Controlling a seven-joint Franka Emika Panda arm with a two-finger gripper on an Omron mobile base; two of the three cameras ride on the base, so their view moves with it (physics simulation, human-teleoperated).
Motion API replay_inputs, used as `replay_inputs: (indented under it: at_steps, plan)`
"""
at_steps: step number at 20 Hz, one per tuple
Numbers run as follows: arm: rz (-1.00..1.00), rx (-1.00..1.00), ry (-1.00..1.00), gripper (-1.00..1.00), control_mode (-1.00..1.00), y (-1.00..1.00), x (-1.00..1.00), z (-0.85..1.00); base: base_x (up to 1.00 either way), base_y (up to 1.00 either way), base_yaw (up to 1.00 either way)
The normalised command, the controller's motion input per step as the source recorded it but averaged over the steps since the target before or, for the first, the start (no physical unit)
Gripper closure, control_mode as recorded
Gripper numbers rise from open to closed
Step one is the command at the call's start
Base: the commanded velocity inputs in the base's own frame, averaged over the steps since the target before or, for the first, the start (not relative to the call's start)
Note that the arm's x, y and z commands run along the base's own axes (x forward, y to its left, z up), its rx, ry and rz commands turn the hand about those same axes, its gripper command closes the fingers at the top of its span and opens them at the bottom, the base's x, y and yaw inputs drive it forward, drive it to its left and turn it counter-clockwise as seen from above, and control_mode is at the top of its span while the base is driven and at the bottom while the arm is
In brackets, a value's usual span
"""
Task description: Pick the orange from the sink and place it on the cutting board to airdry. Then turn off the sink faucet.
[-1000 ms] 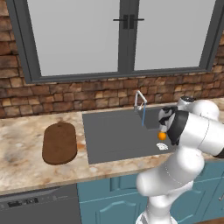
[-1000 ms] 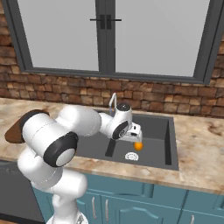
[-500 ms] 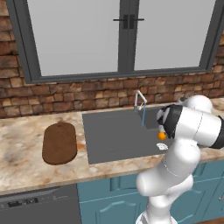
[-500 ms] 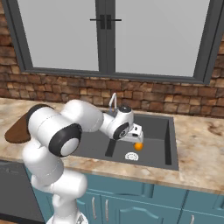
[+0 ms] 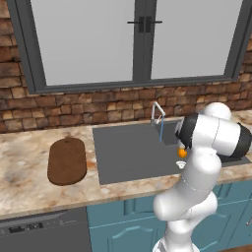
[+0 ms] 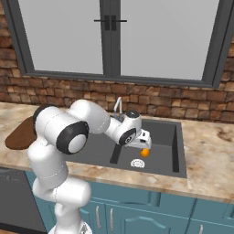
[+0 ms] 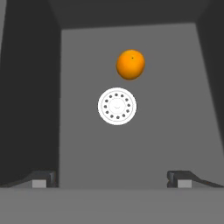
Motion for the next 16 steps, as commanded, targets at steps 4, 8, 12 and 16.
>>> replay_inputs:
  at_steps: [4,8,12,16]
  plan:
    - [0.00,0.01,0.00,-1.00,-1.00,-0.04,0.21,-0.10,0.00,0.00,0.00]
    - [0.00,0.02,0.00,-1.00,-1.00,-0.05,0.20,-0.13,0.00,0.00,0.00]
    - [0.00,0.01,0.00,-1.00,-1.00,-0.04,0.20,-0.16,0.00,0.00,0.00]
    - [0.00,0.01,0.00,-1.00,-1.00,-0.06,0.25,-0.19,0.00,0.00,0.00]
